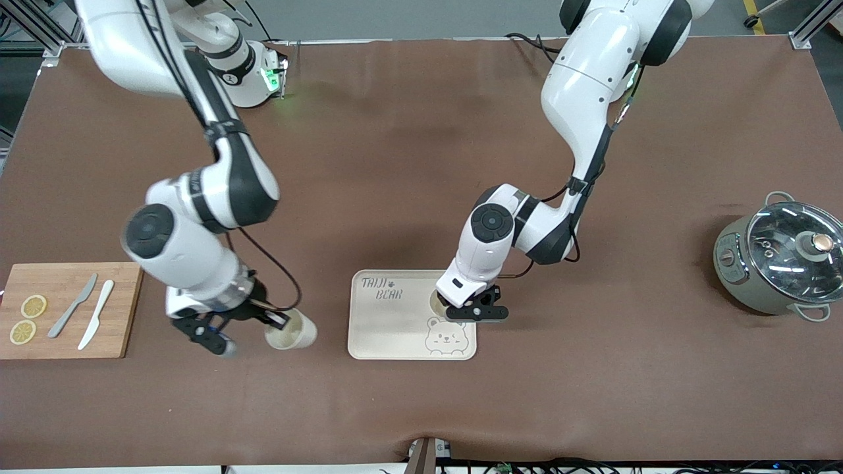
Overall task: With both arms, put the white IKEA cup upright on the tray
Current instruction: 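Open the left gripper on the tray while the right gripper carries its cup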
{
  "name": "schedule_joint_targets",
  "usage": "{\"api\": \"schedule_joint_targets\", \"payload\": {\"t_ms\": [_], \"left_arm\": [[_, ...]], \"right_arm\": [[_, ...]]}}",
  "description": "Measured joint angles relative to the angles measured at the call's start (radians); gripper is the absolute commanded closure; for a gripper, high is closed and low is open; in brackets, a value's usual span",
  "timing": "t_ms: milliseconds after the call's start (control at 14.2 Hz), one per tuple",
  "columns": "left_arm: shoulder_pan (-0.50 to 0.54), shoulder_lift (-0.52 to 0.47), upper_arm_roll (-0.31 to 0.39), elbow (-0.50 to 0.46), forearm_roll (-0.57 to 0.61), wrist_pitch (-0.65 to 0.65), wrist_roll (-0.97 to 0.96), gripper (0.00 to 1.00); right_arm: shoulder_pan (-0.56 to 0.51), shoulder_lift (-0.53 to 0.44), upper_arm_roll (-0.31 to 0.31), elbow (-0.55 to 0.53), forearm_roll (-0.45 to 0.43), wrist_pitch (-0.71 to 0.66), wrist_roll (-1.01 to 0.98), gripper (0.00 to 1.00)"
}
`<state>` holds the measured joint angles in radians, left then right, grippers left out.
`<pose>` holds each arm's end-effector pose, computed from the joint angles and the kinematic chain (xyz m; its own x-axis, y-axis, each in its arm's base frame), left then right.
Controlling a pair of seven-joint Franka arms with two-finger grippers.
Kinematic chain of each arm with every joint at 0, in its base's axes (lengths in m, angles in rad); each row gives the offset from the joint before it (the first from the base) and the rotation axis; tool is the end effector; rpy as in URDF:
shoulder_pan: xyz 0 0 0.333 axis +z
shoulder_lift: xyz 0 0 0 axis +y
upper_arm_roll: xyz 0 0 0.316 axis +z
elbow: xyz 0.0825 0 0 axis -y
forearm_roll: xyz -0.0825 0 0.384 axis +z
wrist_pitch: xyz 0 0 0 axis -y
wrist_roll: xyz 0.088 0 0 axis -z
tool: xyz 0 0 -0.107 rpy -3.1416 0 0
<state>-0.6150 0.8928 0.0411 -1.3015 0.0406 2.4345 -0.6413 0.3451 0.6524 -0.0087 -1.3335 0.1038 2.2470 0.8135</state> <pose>0.6411 -0.4243 0.2271 0.9731 0.0304 0.2285 0.0101 -0.9959 0.0896 0.7110 0.2534 0.3741 0.8509 -0.5135 0.1104 -0.4770 -0.8435 -0.2471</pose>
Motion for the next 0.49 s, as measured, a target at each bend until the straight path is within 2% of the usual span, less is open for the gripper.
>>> {"api": "schedule_joint_targets", "payload": {"t_ms": [212,495], "left_arm": [[0.006,-0.037,0.011,0.028,0.000,-0.045,-0.033,0.00],[0.063,-0.201,0.070,0.049,0.002,-0.275,0.049,0.00]], "right_arm": [[0.042,0.057,-0.002,0.026,0.000,0.033,0.046,1.00],[0.059,0.095,-0.003,0.030,-0.003,0.038,0.049,1.00]]}}
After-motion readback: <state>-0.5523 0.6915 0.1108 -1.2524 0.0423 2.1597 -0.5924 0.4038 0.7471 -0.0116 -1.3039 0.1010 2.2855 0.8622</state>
